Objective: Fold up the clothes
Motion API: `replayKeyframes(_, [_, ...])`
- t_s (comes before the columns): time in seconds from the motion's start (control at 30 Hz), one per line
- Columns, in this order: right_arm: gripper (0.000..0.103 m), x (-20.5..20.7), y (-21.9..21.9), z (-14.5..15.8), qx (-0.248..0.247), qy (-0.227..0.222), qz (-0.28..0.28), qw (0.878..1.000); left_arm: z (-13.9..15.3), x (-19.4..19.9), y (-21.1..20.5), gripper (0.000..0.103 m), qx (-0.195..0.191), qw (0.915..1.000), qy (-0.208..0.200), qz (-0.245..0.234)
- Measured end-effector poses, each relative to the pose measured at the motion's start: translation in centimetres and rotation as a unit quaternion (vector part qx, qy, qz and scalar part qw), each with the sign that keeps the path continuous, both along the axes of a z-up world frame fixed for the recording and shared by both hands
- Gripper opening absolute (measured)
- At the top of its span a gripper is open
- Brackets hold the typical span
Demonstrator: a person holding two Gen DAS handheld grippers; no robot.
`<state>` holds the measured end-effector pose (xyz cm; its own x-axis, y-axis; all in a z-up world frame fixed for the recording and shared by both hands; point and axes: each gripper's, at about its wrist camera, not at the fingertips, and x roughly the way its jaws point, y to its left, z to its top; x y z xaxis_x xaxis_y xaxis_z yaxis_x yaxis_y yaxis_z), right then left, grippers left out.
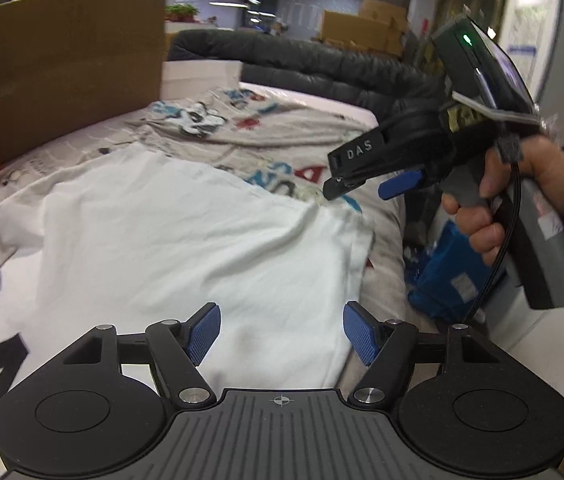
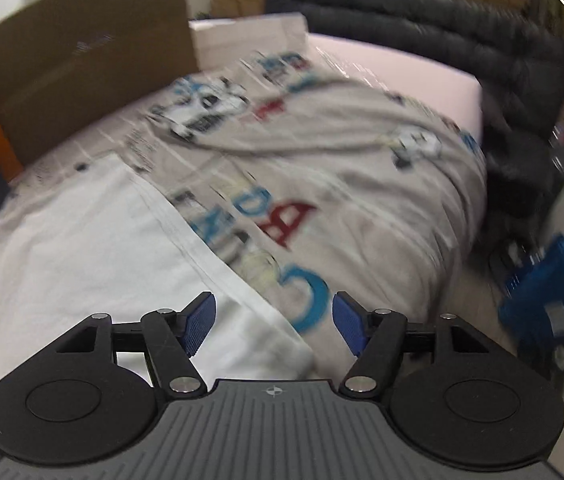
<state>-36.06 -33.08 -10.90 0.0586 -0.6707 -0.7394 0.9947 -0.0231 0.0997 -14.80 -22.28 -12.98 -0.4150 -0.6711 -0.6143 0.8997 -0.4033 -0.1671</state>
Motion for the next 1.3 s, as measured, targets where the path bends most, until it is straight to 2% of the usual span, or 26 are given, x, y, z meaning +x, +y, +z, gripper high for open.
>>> replayKeyframes(0.13, [0.069, 2.6, -2.8, 3.0, -0.051, -0.031, 0.101, 0.993, 1.6, 3.8, -0.1, 0.070, -0.010, 0.9969, 0.012, 0.077])
replayKeyframes(0.2, [0.069, 4.8, -4.7, 5.1, -0.076, -0.050, 0.167, 0.982, 2.6, 6.4, 0.0, 0.070, -0.017, 0.9924, 0.014, 0.121])
replayKeyframes(0.3, [0.071, 8.3, -7.7, 8.2, -0.103, -0.083, 0.262, 0.956, 4.4, 11.4, 0.3, 0.070, -0.026, 0.9824, 0.022, 0.184])
replayKeyframes(0.4, [0.074, 11.9, -10.7, 10.5, -0.102, -0.121, 0.346, 0.925, 6.5, 16.8, 0.1, 0.071, -0.029, 0.9745, 0.016, 0.222])
replayKeyframes(0.47, [0.075, 15.0, -12.3, 11.2, -0.095, -0.131, 0.395, 0.904, 7.4, 20.2, -0.6, 0.076, -0.013, 0.9705, 0.019, 0.240])
replayKeyframes(0.57, [0.075, 19.8, -14.1, 10.9, -0.070, -0.149, 0.449, 0.878, 6.5, 24.7, -2.0, 0.075, 0.016, 0.9558, 0.056, 0.288])
replayKeyframes(0.67, [0.074, 24.3, -15.2, 8.6, -0.018, -0.171, 0.486, 0.857, 3.9, 26.6, -3.8, 0.075, 0.041, 0.9403, 0.097, 0.324])
replayKeyframes(0.73, [0.074, 26.8, -15.6, 6.4, 0.018, -0.174, 0.499, 0.849, 2.3, 27.7, -5.0, 0.073, 0.057, 0.9292, 0.122, 0.344])
replayKeyframes(0.77, [0.073, 27.9, -15.8, 5.3, 0.034, -0.172, 0.500, 0.848, 1.6, 27.8, -5.6, 0.073, 0.062, 0.9270, 0.127, 0.348])
replayKeyframes(0.87, [0.072, 30.5, -16.6, 2.7, 0.071, -0.172, 0.506, 0.842, -0.1, 28.1, -7.2, 0.073, 0.075, 0.9262, 0.137, 0.343])
replayKeyframes(0.97, [0.070, 32.4, -17.2, 0.1, 0.109, -0.169, 0.513, 0.835, -1.8, 28.1, -8.8, 0.072, 0.091, 0.9302, 0.140, 0.327])
replayKeyframes(1.0, [0.063, 32.8, -17.3, -0.8, 0.119, -0.167, 0.514, 0.833, -2.3, 28.0, -9.2, 0.071, 0.095, 0.9321, 0.138, 0.321])
replayKeyframes(1.03, [0.050, 33.0, -17.3, -1.5, 0.128, -0.166, 0.516, 0.830, -2.6, 27.7, -9.6, 0.062, 0.095, 0.9349, 0.132, 0.316])
replayKeyframes(1.07, [0.043, 33.1, -17.3, -2.2, 0.138, -0.165, 0.518, 0.828, -2.7, 27.4, -9.7, 0.054, 0.089, 0.9392, 0.118, 0.310])
replayKeyframes(1.1, [0.027, 32.8, -17.1, -2.9, 0.143, -0.164, 0.521, 0.826, -2.8, 27.0, -9.9, 0.049, 0.082, 0.9432, 0.105, 0.304])
replayKeyframes(1.13, [0.018, 32.9, -17.2, -3.3, 0.141, -0.170, 0.523, 0.823, -2.8, 26.7, -10.0, 0.038, 0.073, 0.9470, 0.090, 0.300])
replayKeyframes(1.17, [0.017, 32.6, -17.4, -3.1, 0.127, -0.187, 0.520, 0.824, -2.5, 26.4, -10.0, 0.023, 0.057, 0.9504, 0.072, 0.297])
replayKeyframes(1.2, [0.011, 32.2, -17.5, -2.8, 0.111, -0.205, 0.516, 0.824, -2.2, 26.0, -10.0, 0.016, 0.042, 0.9533, 0.054, 0.294])
replayKeyframes(1.23, [0.010, 31.8, -17.7, -2.6, 0.096, -0.222, 0.512, 0.824, -1.9, 25.8, -10.1, 0.010, 0.025, 0.9544, 0.038, 0.295])
replayKeyframes(1.3, [0.007, 31.1, -18.0, -1.8, 0.043, -0.243, 0.491, 0.836, -0.9, 25.3, -10.5, 0.007, -0.017, 0.9498, -0.004, 0.312])
